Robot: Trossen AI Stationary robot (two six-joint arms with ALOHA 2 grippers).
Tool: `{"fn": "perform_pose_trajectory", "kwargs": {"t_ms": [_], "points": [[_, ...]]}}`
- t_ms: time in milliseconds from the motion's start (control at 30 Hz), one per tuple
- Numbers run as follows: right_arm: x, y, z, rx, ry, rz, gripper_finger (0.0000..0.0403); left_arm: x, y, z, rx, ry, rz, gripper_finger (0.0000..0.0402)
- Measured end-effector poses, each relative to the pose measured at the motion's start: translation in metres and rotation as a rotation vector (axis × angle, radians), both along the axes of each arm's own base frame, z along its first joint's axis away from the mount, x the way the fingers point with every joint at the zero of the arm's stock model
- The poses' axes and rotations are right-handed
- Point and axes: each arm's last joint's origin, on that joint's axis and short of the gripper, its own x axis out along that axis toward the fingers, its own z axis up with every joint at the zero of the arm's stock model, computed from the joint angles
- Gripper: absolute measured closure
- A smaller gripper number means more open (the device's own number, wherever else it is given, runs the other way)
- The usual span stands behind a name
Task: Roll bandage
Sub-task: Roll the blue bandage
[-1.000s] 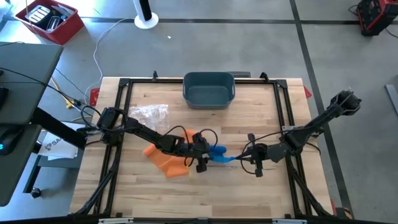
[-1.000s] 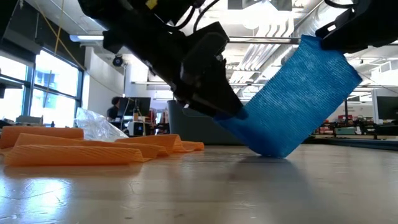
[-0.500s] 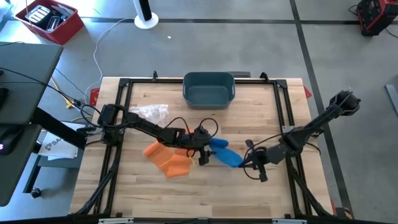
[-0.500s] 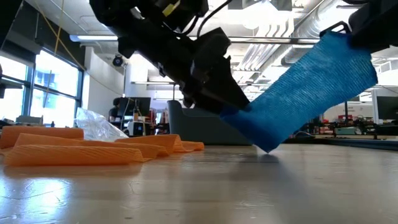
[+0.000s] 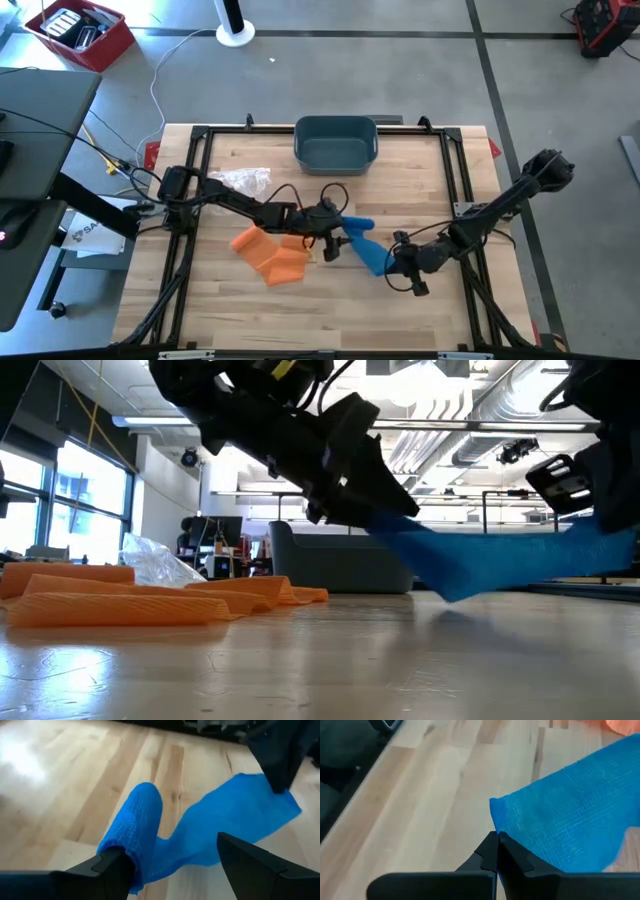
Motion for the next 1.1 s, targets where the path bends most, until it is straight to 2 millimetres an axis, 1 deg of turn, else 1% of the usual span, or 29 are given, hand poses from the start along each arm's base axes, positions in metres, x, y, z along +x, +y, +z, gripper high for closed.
{"fn": "perform_pose_trajectory", "kwargs": {"t_ms": [100, 200, 333, 467, 567, 667, 900, 1000, 1100], "points": [[0.0, 0.0, 0.001, -0.002, -0.01, -0.016, 0.0403, -0.002, -0.003, -0.003, 0.004, 0.031, -0.007, 0.0137], [-0.003, -0.004, 0.009, -0.008, -0.032, -0.041, 0.0403, -0.003, -0.003, -0.005, 0.003, 0.061, -0.005, 0.0137], [-0.015, -0.013, 0.019, -0.084, -0.007, -0.143, 0.0403, -0.004, -0.003, -0.006, 0.0, 0.068, -0.002, 0.0137], [-0.022, -0.02, 0.028, -0.126, -0.024, -0.223, 0.0403, -0.003, -0.003, -0.005, -0.018, 0.056, 0.008, 0.0137], [-0.023, -0.023, 0.036, -0.149, -0.096, -0.258, 0.0403, -0.003, -0.005, -0.006, -0.028, 0.059, 0.009, 0.0137], [-0.024, -0.027, 0.045, -0.178, -0.19, -0.328, 0.0403, -0.004, -0.01, -0.008, -0.025, 0.068, 0.003, 0.0137], [-0.029, -0.036, 0.08, -0.224, -0.362, -0.447, 0.0403, -0.006, -0.018, -0.009, -0.002, 0.073, 0.015, 0.0137], [-0.03, -0.038, 0.09, -0.263, -0.412, -0.507, 0.0403, -0.006, -0.018, -0.009, 0.001, 0.072, 0.019, 0.0137], [-0.029, -0.038, 0.097, -0.282, -0.434, -0.529, 0.0403, -0.006, -0.019, -0.009, 0.002, 0.071, 0.02, 0.0137]]}}
